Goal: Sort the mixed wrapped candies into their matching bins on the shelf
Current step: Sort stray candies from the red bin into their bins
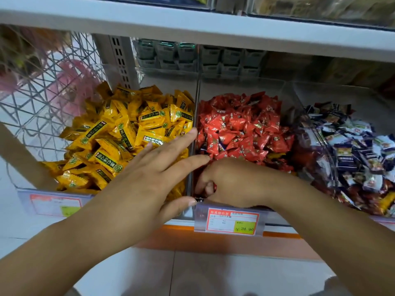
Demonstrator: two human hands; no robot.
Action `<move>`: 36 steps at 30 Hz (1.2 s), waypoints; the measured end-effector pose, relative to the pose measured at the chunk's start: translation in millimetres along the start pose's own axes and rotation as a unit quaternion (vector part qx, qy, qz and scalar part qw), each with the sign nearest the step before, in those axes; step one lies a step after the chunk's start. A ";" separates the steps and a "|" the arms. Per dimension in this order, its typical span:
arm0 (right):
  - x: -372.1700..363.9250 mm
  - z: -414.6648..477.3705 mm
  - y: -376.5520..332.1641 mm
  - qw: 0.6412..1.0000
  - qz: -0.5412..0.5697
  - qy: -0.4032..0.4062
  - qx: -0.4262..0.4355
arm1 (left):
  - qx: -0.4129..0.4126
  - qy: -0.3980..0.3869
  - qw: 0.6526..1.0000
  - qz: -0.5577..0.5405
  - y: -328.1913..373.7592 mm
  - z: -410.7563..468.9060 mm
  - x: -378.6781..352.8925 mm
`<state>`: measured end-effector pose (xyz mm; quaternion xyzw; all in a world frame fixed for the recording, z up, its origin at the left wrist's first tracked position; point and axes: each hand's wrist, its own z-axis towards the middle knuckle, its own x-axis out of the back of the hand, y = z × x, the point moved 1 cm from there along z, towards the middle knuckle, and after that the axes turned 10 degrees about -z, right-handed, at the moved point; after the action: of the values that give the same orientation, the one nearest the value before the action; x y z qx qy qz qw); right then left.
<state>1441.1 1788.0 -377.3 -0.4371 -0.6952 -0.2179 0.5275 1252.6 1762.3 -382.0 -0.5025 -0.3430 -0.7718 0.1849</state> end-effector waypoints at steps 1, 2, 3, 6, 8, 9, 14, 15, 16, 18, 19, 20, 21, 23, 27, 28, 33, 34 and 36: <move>0.8 1.3 0.6 1.000 0.004 -0.001 0.000 | 0.000 0.001 1.000 -0.004 -0.2 -0.2 -0.4; 3.4 0.6 1.8 1.000 0.014 -0.004 0.001 | -0.001 0.002 1.000 -0.006 -0.6 -0.5 -0.8; 7.1 -2.2 4.7 0.999 0.034 -0.006 -0.003 | -0.002 0.003 1.000 -0.006 -1.0 -0.6 -1.4; 29.0 -20.7 21.8 0.994 0.092 0.030 -0.051 | -0.003 0.004 1.000 -0.001 -2.7 -1.2 -2.1; 40.8 -35.2 35.4 0.991 0.085 0.061 -0.087 | -0.005 0.003 1.000 0.004 -3.2 -1.4 -2.2; 42.7 -40.0 39.2 0.990 0.079 0.056 -0.101 | -0.007 0.003 1.000 0.007 -3.4 -1.0 -2.1; 20.1 -33.3 27.9 0.995 -0.003 -0.040 -0.089 | -0.006 0.000 1.000 0.006 -3.0 -0.8 -1.4; 16.7 -30.9 25.1 0.996 -0.022 -0.041 -0.080 | -0.005 0.000 1.000 0.008 -2.4 -1.2 -1.2; 13.7 -28.9 23.8 0.996 -0.033 -0.041 -0.073 | -0.004 -0.001 1.000 0.008 -1.8 -1.3 -1.1; 9.7 -25.7 23.5 0.996 -0.036 -0.044 -0.062 | 0.000 -0.002 1.000 0.003 -0.7 -1.3 -0.7; 8.2 -24.2 24.2 0.997 -0.032 -0.044 -0.058 | 0.001 -0.002 1.000 0.002 -0.2 -1.4 -0.6; 6.4 -22.7 24.8 0.997 -0.030 -0.043 -0.054 | 0.002 -0.003 1.000 0.001 0.2 -1.4 -0.5; 5.5 -21.2 24.8 0.998 -0.029 -0.040 -0.051 | 0.003 -0.003 1.000 0.001 0.7 -1.7 -0.3; 5.7 -20.9 26.2 0.998 -0.008 -0.024 -0.048 | 0.006 -0.004 1.000 0.003 1.1 -1.6 -0.4; 17.2 -34.5 37.5 0.983 0.152 0.043 -0.090 | 0.006 -0.003 1.000 0.012 1.5 -2.0 -0.2; 19.9 -39.0 40.8 0.976 0.187 0.054 -0.097 | 0.005 -0.001 1.000 0.013 1.6 -2.0 -0.2; 28.6 -59.4 39.8 0.950 0.289 0.067 -0.100 | -0.007 0.021 0.999 0.044 5.1 1.1 -3.2; 28.6 -62.2 38.7 0.952 0.281 0.081 -0.095 | -0.010 0.024 0.998 0.052 6.7 1.5 -4.3; 32.3 -69.5 37.0 0.949 0.265 0.133 -0.101 | -0.016 0.025 0.998 0.060 10.6 2.8 -5.1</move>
<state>1507.8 1766.4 -329.1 -0.6239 -0.4516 -0.1955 0.6071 1263.3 1756.6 -382.2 -0.5055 -0.2952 -0.7772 0.2309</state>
